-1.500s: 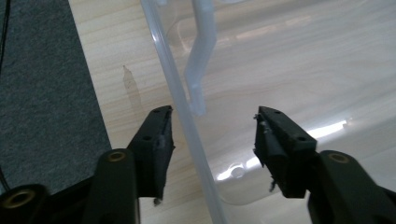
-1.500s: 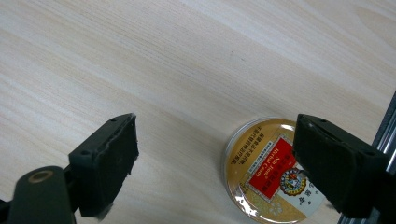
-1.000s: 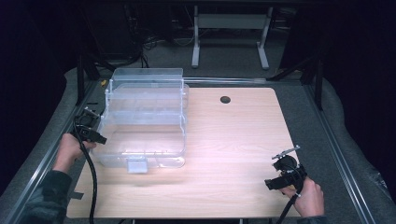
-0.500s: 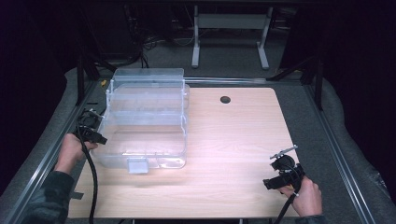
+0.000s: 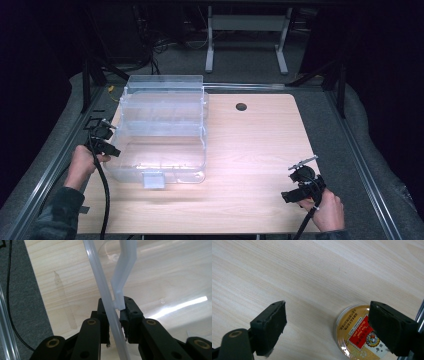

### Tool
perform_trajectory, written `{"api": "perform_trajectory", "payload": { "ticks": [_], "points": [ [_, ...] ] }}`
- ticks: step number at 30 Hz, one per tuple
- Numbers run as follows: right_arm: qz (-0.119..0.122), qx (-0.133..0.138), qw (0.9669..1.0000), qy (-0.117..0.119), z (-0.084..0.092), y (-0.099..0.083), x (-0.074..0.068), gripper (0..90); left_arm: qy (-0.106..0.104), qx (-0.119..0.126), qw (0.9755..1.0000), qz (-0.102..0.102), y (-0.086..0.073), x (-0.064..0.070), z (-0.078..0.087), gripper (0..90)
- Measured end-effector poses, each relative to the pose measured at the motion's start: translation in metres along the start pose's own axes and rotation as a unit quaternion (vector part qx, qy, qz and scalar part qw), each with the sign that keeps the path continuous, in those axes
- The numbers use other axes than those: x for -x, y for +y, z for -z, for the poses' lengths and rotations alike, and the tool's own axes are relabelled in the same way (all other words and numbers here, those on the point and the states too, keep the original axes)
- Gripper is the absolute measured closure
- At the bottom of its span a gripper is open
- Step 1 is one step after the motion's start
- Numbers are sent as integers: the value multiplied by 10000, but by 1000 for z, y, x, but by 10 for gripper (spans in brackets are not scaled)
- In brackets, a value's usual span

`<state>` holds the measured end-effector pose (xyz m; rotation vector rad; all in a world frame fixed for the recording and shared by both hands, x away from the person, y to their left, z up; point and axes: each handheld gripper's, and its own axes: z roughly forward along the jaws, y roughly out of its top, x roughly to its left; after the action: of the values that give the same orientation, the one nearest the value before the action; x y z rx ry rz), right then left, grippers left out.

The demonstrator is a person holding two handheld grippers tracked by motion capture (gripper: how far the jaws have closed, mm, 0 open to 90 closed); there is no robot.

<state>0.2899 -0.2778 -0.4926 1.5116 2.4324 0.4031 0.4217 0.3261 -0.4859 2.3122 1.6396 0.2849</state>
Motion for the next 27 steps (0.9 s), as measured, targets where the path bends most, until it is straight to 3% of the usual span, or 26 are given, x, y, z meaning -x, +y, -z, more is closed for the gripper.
{"api": "perform_trajectory", "payload": {
  "ticks": [27],
  "points": [
    [-21, 20, 10000, 0, 1, -2, 1, 148, -64, -38, 9997, -226, 2, 47, 0, 738]
  ]
}}
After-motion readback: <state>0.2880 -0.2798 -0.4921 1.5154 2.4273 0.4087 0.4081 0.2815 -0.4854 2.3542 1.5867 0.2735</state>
